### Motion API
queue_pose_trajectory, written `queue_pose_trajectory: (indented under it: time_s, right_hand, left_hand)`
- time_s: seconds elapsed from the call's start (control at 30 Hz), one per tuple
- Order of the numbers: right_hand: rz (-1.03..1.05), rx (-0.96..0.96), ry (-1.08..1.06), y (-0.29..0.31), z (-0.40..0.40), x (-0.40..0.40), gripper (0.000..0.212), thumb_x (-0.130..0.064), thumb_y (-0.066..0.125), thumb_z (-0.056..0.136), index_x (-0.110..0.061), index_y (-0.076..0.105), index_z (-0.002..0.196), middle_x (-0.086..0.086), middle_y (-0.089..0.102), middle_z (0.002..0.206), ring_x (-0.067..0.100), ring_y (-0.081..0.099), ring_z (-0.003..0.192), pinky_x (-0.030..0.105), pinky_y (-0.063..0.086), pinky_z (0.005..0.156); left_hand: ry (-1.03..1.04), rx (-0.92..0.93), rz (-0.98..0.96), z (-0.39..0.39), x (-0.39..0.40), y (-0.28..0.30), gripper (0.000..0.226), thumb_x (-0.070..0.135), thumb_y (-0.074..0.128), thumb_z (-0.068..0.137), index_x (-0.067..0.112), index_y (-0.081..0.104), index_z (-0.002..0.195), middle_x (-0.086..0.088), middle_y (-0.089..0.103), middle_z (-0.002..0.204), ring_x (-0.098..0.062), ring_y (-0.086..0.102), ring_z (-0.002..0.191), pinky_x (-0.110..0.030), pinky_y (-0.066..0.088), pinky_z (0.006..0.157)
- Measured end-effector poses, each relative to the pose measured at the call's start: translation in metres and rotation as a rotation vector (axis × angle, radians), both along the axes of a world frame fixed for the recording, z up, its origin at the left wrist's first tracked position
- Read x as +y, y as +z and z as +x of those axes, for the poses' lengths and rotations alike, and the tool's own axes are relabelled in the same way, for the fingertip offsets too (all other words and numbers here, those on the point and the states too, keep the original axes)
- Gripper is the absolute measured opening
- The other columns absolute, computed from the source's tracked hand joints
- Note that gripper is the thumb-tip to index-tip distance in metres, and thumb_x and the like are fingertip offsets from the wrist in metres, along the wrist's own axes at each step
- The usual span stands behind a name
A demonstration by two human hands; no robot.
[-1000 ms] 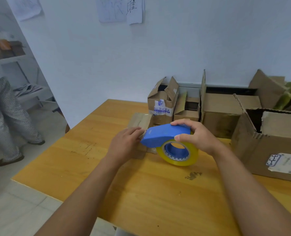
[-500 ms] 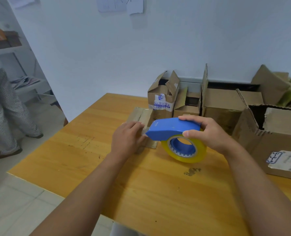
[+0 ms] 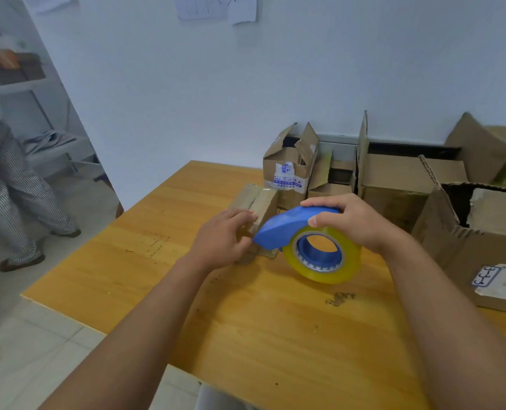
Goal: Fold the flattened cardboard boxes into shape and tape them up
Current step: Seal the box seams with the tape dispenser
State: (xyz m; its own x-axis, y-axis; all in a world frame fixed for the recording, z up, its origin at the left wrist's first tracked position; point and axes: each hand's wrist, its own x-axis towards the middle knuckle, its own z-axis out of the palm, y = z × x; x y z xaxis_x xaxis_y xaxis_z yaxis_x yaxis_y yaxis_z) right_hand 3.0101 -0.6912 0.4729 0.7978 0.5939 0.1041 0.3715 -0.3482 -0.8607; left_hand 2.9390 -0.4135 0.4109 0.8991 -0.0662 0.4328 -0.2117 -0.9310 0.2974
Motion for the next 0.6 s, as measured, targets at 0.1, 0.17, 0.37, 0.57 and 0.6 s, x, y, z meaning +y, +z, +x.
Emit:
queue_pose_trajectory:
  time_s: [0.1,0.17,0.37,0.57,0.6]
  right_hand:
    - [-0.030,0.002,0.027,0.009,0.004,0.007,0.025,-0.028,0.074,0.088,-0.044,0.073,0.108,-0.019,0.068,0.115,0.002,0.064,0.101,0.020,0.048,0.084]
    - [-0.041,0.004,0.039,0.013,0.004,0.009,0.024,-0.029,0.073,0.088,-0.043,0.073,0.108,-0.023,0.067,0.113,-0.003,0.064,0.099,0.016,0.046,0.080]
    - [-0.131,-0.045,0.038,0.025,0.006,0.017,0.025,-0.041,0.073,0.084,-0.044,0.073,0.109,-0.024,0.064,0.114,0.002,0.060,0.105,0.022,0.047,0.086]
    - [-0.308,-0.143,-0.024,-0.003,-0.005,0.010,0.045,-0.059,0.066,0.067,-0.046,0.069,0.110,-0.029,0.059,0.098,0.000,0.059,0.090,0.015,0.040,0.068]
    - [-0.230,-0.139,-0.100,-0.009,-0.004,0.005,0.043,-0.056,0.068,0.070,-0.044,0.069,0.112,-0.025,0.060,0.103,0.002,0.059,0.091,0.016,0.042,0.070]
  left_hand:
    - [-0.010,0.142,-0.081,-0.001,0.002,0.009,0.056,0.034,0.039,0.082,0.027,0.060,0.134,0.012,0.054,0.141,-0.008,0.047,0.127,-0.026,0.041,0.094]
    - [-0.004,0.172,-0.147,0.000,0.001,0.013,0.057,0.035,0.032,0.085,0.026,0.062,0.133,0.011,0.054,0.140,-0.007,0.046,0.127,-0.029,0.042,0.097]
    - [0.052,0.191,-0.248,0.007,-0.004,0.015,0.055,0.043,0.024,0.091,0.030,0.070,0.120,0.015,0.060,0.130,0.003,0.045,0.109,-0.012,0.035,0.081]
    - [0.108,0.131,-0.234,0.009,-0.009,0.008,0.032,0.051,0.046,0.097,0.034,0.072,0.106,0.018,0.064,0.114,0.002,0.052,0.089,-0.022,0.040,0.066]
    - [0.132,0.091,-0.233,0.011,-0.012,0.006,0.027,0.051,0.051,0.096,0.034,0.072,0.099,0.017,0.065,0.108,0.002,0.053,0.084,-0.022,0.038,0.061]
